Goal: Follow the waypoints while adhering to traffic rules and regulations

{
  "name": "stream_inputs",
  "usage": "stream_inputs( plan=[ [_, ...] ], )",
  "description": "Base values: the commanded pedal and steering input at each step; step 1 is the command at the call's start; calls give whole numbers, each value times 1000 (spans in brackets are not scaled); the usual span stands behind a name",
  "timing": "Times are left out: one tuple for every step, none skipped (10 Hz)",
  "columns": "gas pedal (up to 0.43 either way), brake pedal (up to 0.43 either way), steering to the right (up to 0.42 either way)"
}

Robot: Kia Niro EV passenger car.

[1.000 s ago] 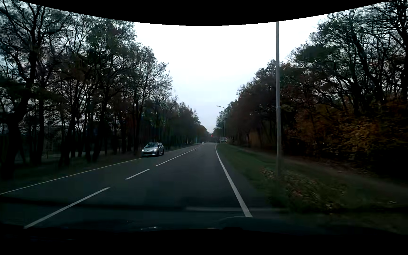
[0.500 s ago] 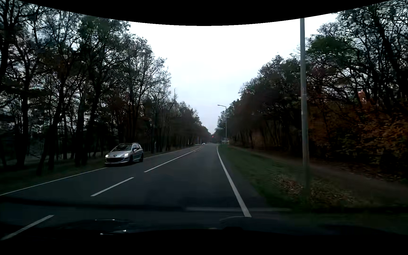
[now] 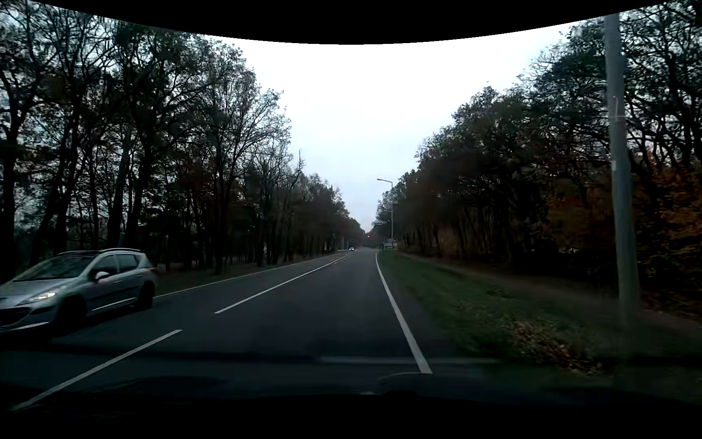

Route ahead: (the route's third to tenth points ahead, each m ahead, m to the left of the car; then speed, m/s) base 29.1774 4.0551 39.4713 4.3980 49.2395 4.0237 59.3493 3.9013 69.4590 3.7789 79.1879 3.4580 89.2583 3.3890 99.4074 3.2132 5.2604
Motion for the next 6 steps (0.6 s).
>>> stream_inputs(
  plan=[
    [260, 0, -11],
    [260, 0, -11],
    [260, 0, -10],
    [260, 0, -10],
    [260, 0, -10],
    [260, 0, -10]
  ],
)
